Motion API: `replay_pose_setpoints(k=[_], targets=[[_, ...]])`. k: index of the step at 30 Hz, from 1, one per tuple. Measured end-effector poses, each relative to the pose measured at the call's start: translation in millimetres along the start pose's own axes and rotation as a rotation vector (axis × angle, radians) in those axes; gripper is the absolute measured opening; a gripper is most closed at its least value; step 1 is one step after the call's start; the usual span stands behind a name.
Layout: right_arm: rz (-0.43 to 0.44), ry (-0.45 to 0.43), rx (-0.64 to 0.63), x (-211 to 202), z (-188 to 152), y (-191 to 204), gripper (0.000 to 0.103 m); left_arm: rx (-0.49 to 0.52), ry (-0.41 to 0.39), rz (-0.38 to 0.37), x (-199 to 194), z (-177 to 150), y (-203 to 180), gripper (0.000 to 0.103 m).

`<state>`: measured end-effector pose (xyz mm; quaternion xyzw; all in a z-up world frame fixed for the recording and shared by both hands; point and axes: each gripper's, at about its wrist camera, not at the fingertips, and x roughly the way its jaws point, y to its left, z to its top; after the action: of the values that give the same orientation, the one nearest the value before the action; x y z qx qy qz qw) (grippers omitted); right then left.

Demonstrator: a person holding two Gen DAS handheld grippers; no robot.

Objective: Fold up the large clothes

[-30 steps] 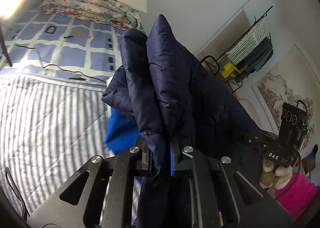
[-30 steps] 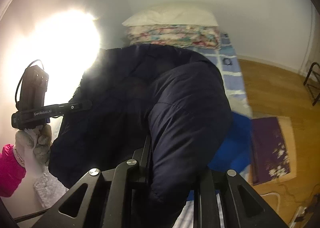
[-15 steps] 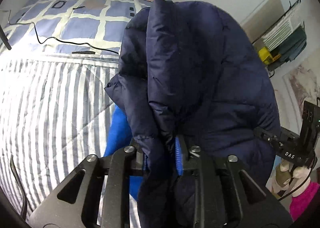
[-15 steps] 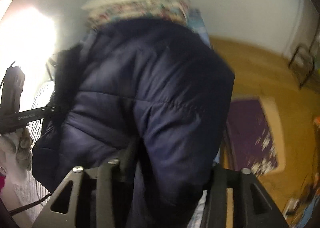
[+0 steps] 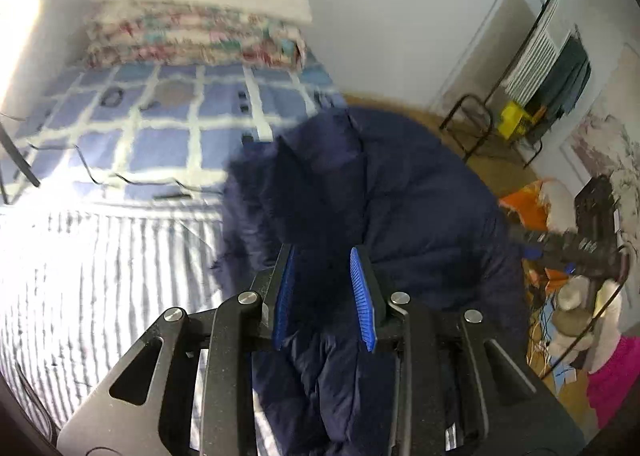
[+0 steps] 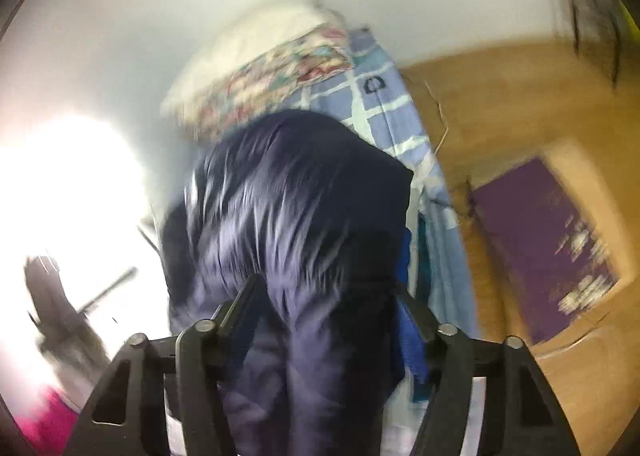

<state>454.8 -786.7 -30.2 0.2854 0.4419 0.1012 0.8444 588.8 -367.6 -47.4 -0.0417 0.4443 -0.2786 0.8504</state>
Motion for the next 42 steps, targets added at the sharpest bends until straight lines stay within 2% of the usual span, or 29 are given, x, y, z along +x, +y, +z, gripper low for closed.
replay_pose_setpoints(k=[1,2,5,6,10,12,14,15,16,17,18,19,21,23,24,26,27,28,29,31,34,36,37,39,41,42], targets=[[0.020,-0.005,0.031,1,-1,-6,0.066,0.001,0.063,0.003,23,-3,1,0.028],[0.032,-0.012,0.051,2,-1,-8,0.067,0.004,0.089,0.025,37,-4,4,0.023],[0.088,-0.054,0.135,6,8,-22,0.067,0.054,0.134,0.076,68,-18,5,0.022],[0.123,-0.063,0.179,8,14,-28,0.067,0.064,0.136,0.091,72,-21,6,0.021],[0.142,-0.098,0.195,13,26,-29,0.069,0.068,0.113,0.088,78,-30,11,0.021],[0.145,-0.061,0.268,34,38,-39,0.069,0.080,0.108,0.096,82,-34,10,0.021],[0.193,-0.011,0.325,60,42,-40,0.069,0.090,0.109,0.108,88,-36,7,0.021],[0.216,-0.007,0.335,67,43,-38,0.064,0.090,0.108,0.117,90,-37,6,0.020],[0.234,-0.022,0.333,71,43,-30,0.054,0.089,0.106,0.119,90,-41,6,0.020],[0.217,-0.058,0.303,66,42,-19,0.043,0.076,0.102,0.117,92,-42,8,0.020],[0.199,-0.102,0.237,58,42,-3,0.038,0.064,0.099,0.112,93,-42,10,0.020],[0.191,-0.148,0.124,47,39,21,0.029,0.059,0.092,0.109,94,-44,10,0.020],[0.132,-0.210,-0.153,26,27,74,0.024,0.081,0.079,0.125,93,-52,3,0.020],[-0.007,-0.238,-0.412,26,11,106,0.023,0.092,0.067,0.132,94,-56,1,0.020],[-0.136,-0.220,-0.453,40,10,101,0.023,0.090,0.061,0.125,94,-57,0,0.020],[-0.299,-0.146,-0.351,64,23,65,0.024,0.098,0.049,0.113,94,-60,-4,0.020],[-0.324,-0.124,-0.276,69,27,45,0.026,0.118,0.045,0.127,95,-63,-8,0.020],[-0.312,-0.116,-0.204,69,29,31,0.032,0.129,0.041,0.134,95,-65,-10,0.020],[-0.262,-0.116,-0.126,66,29,19,0.036,0.126,0.033,0.133,95,-67,-11,0.020],[-0.231,-0.168,-0.039,51,24,9,0.046,0.105,0.031,0.114,94,-68,-8,0.020],[-0.301,-0.304,-0.094,18,5,30,0.046,0.088,0.027,0.092,92,-71,-5,0.020],[-0.240,-0.361,-0.177,-4,-16,58,0.046,0.098,0.024,0.096,90,-73,-7,0.019],[-0.216,-0.343,-0.213,-4,-20,66,0.046,0.093,0.025,0.091,90,-72,-3,0.019],[-0.220,-0.250,-0.280,15,-32,81,0.045,0.080,0.027,0.070,86,-66,7,0.019],[-0.265,-0.139,-0.299,47,-42,77,0.044,0.051,0.044,0.014,80,-61,20,0.019],[-0.293,-0.113,-0.298,57,-45,71,0.044,0.037,0.054,-0.025,74,-60,27,0.020]])
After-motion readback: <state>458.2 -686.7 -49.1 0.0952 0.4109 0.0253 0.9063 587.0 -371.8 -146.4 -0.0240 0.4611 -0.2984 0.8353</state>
